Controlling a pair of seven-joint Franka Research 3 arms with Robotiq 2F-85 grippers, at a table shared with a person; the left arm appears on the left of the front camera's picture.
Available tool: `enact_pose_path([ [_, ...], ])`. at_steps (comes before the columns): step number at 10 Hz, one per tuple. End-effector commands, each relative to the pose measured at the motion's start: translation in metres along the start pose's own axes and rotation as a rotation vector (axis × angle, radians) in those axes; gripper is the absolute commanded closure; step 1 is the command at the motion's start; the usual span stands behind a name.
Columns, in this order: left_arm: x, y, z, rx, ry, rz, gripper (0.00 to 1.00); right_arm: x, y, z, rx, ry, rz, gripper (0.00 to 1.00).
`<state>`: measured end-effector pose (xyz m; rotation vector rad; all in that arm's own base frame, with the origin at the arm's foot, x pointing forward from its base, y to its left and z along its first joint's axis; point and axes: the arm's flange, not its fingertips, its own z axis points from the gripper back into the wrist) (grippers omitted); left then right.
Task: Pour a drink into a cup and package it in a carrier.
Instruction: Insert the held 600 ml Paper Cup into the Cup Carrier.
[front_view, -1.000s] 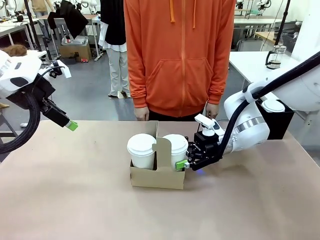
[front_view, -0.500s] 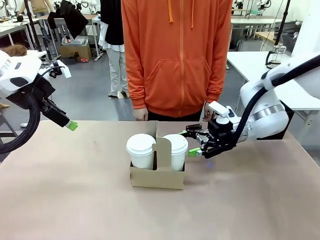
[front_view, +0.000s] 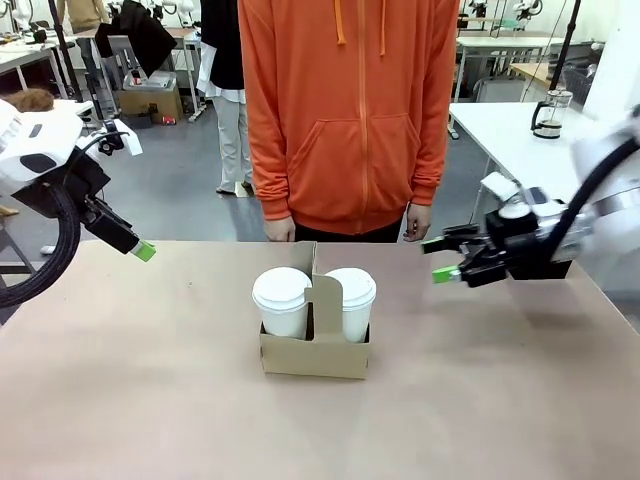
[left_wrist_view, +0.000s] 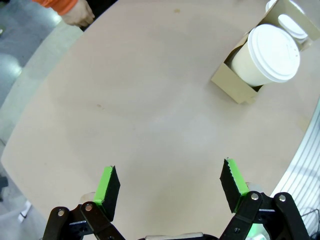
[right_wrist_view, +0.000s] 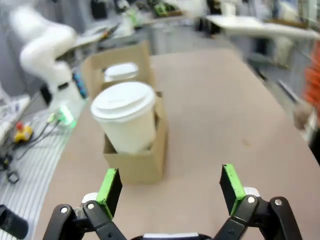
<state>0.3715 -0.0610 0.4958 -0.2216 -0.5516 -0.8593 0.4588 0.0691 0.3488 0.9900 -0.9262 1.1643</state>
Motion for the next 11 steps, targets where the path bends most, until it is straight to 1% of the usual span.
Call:
enact_pose_path([
  [1, -0.001, 0.001, -0.001, -0.001, 0.002, -0.004, 0.0, 0.025, 0.038, 0.043, -0.197, 0.061, -0.172, 0.0],
  [2, -0.001, 0.001, -0.001, -0.001, 0.002, -0.004, 0.0, 0.028, 0.049, 0.07, -0.303, 0.073, -0.227, 0.0],
  [4, -0.001, 0.001, -0.001, -0.001, 0.002, -0.004, 0.0, 0.024, 0.067, 0.112, -0.46, 0.079, -0.276, 0.0],
  [5, -0.001, 0.001, -0.001, -0.001, 0.002, -0.004, 0.0, 0.022, 0.074, 0.124, -0.5, 0.088, -0.289, 0.0],
  [8, -0.001, 0.001, -0.001, -0.001, 0.002, -0.004, 0.0, 0.01, 0.075, 0.127, -0.522, 0.109, -0.312, 0.0],
  [9, -0.001, 0.001, -0.001, -0.001, 0.002, -0.004, 0.0, 0.009, 0.075, 0.125, -0.566, 0.133, -0.284, 0.0],
  [10, -0.001, 0.001, -0.001, -0.001, 0.002, -0.004, 0.0, 0.017, 0.063, 0.136, -0.523, 0.079, -0.275, 0.0],
  [11, -0.001, 0.001, -0.001, -0.001, 0.002, -0.004, 0.0, 0.017, 0.063, 0.136, -0.523, 0.079, -0.275, 0.0],
])
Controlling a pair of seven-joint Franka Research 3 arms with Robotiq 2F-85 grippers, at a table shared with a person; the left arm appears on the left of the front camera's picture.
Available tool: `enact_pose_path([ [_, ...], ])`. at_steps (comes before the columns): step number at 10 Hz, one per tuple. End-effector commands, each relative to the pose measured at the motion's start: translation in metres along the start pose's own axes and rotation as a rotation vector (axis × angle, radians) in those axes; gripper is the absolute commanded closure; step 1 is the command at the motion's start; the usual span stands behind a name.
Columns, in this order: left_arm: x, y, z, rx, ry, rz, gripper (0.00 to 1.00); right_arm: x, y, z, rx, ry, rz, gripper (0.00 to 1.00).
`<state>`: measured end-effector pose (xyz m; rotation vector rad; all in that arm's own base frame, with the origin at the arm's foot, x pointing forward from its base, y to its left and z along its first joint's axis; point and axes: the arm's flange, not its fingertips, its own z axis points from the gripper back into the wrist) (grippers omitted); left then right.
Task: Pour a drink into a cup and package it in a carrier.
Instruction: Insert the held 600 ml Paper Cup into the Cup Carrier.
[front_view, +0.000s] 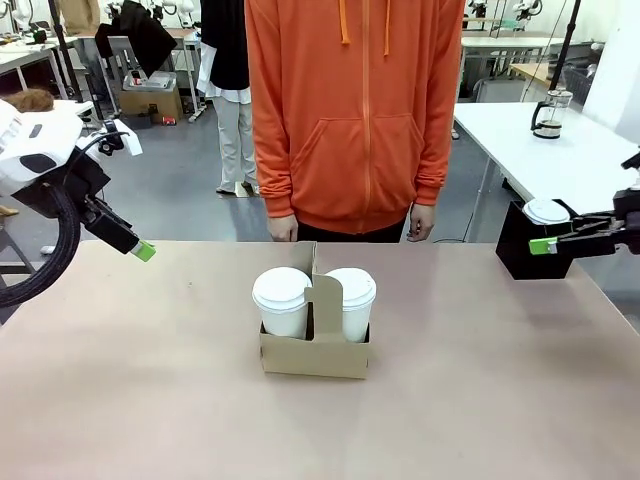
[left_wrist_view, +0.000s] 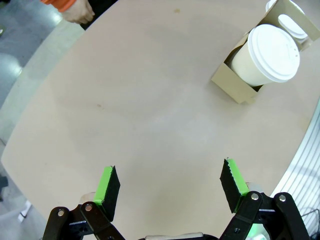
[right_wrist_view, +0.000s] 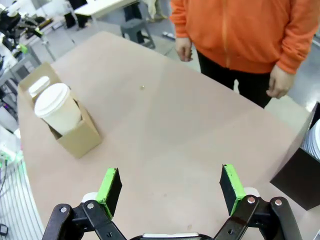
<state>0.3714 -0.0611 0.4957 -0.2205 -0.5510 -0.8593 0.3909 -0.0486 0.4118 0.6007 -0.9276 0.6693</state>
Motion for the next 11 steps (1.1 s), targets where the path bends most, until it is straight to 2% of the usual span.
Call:
enact_pose_path([
  [1, -0.0007, 0.0011, -0.0006, -0.001, 0.001, -0.003, 0.0, 0.0014, 0.0013, 0.0014, 0.012, -0.01, 0.0, 0.0],
  [11, -0.0007, 0.0011, -0.0006, -0.001, 0.001, -0.003, 0.0, 0.0014, 0.0013, 0.0014, 0.012, -0.01, 0.0, 0.0],
])
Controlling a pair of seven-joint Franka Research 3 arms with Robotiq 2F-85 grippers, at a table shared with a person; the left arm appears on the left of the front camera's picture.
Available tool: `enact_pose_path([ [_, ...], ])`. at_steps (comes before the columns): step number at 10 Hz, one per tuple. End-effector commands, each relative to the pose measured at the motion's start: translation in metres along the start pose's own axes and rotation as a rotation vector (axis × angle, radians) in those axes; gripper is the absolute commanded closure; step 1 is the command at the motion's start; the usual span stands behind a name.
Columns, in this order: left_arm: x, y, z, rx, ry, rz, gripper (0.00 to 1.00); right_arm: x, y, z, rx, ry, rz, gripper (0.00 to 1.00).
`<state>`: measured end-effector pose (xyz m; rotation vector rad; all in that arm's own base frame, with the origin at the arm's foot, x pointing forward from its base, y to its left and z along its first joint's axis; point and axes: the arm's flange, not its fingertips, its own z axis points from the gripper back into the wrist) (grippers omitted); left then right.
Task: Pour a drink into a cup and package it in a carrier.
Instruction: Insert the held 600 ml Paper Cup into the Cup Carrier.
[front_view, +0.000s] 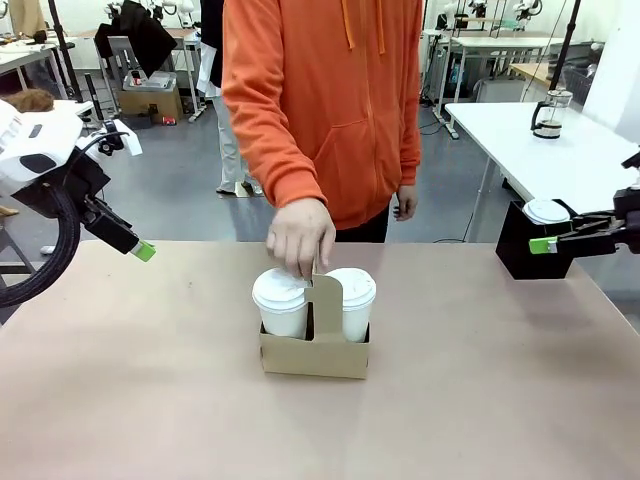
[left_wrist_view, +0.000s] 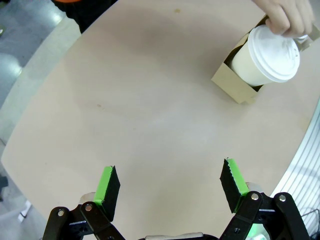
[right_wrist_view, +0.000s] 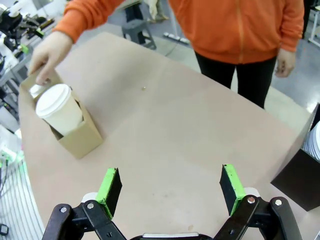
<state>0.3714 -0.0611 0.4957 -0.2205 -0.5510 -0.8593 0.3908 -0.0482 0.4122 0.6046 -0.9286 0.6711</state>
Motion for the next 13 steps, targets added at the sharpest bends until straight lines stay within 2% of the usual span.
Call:
enact_pose_path([
  [1, -0.0007, 0.0011, -0.0006, -0.001, 0.001, -0.003, 0.0, 0.001, 0.0009, 0.0014, 0.008, -0.007, 0.0, 0.0],
  [13, -0.0007, 0.0011, -0.0006, -0.001, 0.001, -0.003, 0.0, 0.001, 0.0009, 0.0014, 0.008, -0.007, 0.0, 0.0],
])
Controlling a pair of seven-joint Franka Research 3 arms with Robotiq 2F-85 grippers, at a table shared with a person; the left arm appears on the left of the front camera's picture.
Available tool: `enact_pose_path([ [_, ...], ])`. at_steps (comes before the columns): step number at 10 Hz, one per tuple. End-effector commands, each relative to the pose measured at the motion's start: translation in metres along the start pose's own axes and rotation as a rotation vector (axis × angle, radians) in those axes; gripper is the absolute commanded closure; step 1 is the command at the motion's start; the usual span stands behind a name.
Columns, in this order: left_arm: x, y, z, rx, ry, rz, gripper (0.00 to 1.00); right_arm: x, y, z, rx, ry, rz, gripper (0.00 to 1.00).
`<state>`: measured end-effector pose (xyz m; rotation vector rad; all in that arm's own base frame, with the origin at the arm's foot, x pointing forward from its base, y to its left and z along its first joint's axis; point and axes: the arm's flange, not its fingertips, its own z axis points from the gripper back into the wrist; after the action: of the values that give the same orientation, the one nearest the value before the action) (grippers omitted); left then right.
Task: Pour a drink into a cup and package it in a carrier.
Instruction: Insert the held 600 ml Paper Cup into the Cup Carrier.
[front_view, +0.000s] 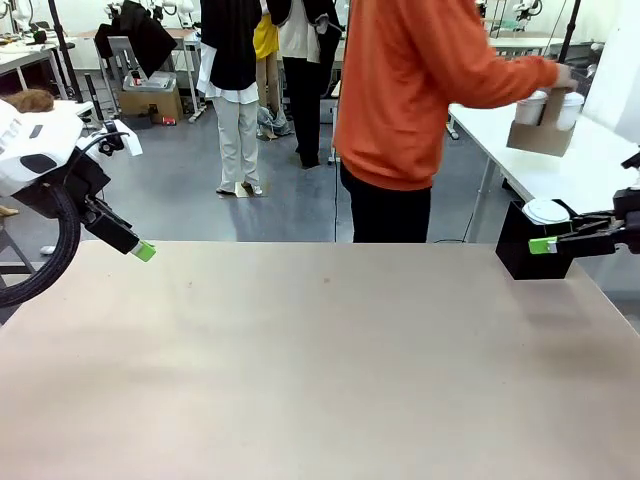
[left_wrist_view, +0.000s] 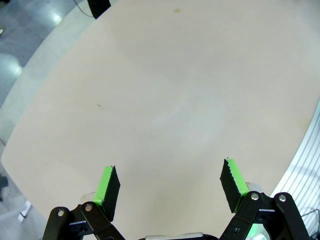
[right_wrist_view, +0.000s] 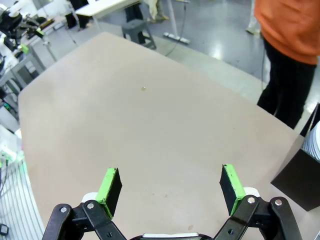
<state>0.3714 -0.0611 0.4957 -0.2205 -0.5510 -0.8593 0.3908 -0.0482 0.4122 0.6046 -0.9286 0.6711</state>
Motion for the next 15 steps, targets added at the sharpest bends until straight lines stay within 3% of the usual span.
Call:
enact_pose_path([
  [1, -0.0007, 0.0011, -0.0006, -0.001, 0.001, -0.003, 0.0, 0.001, 0.0009, 0.0014, 0.008, -0.007, 0.0, 0.0],
  [15, -0.0007, 0.0011, -0.0006, -0.001, 0.001, -0.003, 0.0, 0.001, 0.0009, 0.0014, 0.008, -0.007, 0.0, 0.0],
])
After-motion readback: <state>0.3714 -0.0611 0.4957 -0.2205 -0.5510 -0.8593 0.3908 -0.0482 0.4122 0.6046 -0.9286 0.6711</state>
